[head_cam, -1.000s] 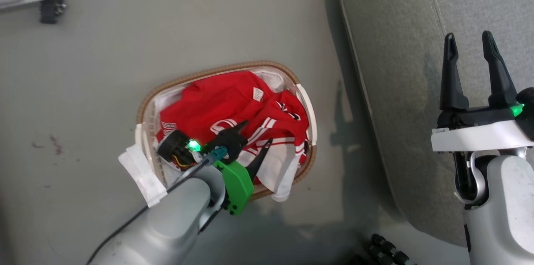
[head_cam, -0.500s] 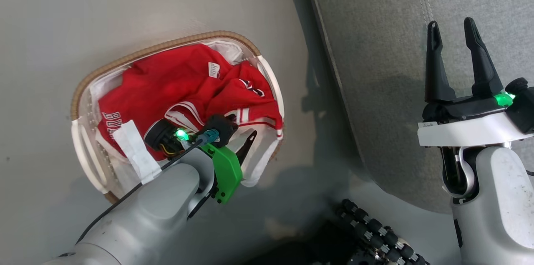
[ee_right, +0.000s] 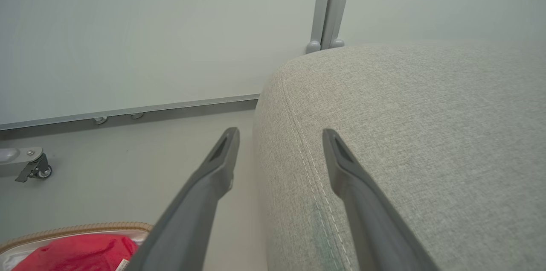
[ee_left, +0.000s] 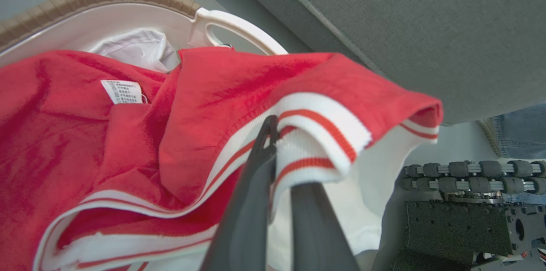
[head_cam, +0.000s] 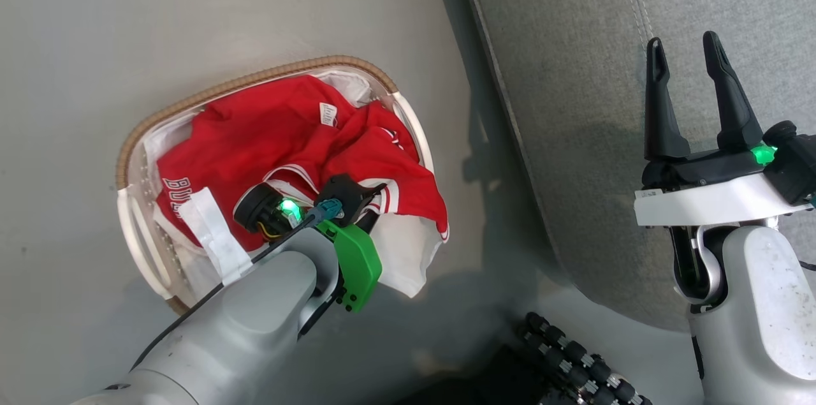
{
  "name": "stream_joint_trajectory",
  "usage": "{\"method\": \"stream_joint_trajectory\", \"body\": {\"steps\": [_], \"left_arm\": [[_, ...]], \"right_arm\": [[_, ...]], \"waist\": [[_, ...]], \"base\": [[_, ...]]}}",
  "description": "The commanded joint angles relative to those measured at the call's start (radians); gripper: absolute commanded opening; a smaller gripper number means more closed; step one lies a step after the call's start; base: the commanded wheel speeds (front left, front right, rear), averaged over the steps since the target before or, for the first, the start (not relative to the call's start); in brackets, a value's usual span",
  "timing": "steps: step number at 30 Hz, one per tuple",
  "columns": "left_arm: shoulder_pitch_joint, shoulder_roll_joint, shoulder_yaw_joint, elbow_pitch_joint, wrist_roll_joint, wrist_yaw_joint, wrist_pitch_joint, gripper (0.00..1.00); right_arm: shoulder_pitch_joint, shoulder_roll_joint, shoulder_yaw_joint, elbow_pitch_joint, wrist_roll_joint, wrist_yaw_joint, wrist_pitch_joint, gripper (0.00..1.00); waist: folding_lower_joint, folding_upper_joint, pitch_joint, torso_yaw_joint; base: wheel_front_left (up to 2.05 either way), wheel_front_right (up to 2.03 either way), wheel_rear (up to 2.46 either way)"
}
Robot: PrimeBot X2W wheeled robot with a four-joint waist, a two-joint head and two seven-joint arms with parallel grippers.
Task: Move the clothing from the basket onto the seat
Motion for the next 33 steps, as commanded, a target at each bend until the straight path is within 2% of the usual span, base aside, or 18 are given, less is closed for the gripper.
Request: {"method": "stream_joint_trajectory", "body": {"steps": [1, 3, 7, 21, 27, 33], "left_arm": [[0.013, -0.003, -0.001, -0.002, -0.009, -0.003, -0.007, 0.0], [0.021, -0.002, 0.003, -0.009, -0.016, -0.003, -0.011, 0.0], [0.038, 0.021, 0.074, -0.074, 0.012, -0.003, -0.01, 0.0], [0.147, 0.096, 0.355, -0.374, 0.255, -0.003, -0.011, 0.0], [0.097, 0.159, 0.356, -0.499, 0.357, -0.003, -0.011, 0.0], [0.007, 0.234, 0.306, -0.577, 0.362, -0.003, -0.011, 0.0]], "right_arm": [[0.013, -0.003, -0.005, 0.007, -0.014, -0.001, -0.002, 1.0], [0.021, -0.003, -0.009, 0.013, -0.028, -0.001, -0.002, 1.0], [0.04, -0.003, -0.02, 0.022, -0.057, -0.001, -0.002, 1.0], [0.15, -0.003, -0.044, 0.065, -0.141, -0.001, -0.002, 1.0], [0.202, -0.003, -0.038, 0.077, -0.164, -0.001, -0.002, 1.0], [0.236, -0.003, -0.026, 0.085, -0.175, -0.001, -0.002, 1.0]], "waist": [[-0.0001, 0.0, -0.043, 0.036], [-0.0001, 0.0, -0.072, 0.054], [-0.0001, 0.0, -0.141, 0.094], [-0.0001, 0.0, -0.41, 0.214], [-0.0001, 0.0, -0.514, 0.251], [-0.0001, 0.0, -0.591, 0.265]], "base": [[0.0, 0.0, 0.0], [0.0, 0.0, 0.0], [0.0, 0.0, 0.0], [0.0, 0.0, 0.0], [0.0, 0.0, 0.0], [0.0, 0.0, 0.0]]}}
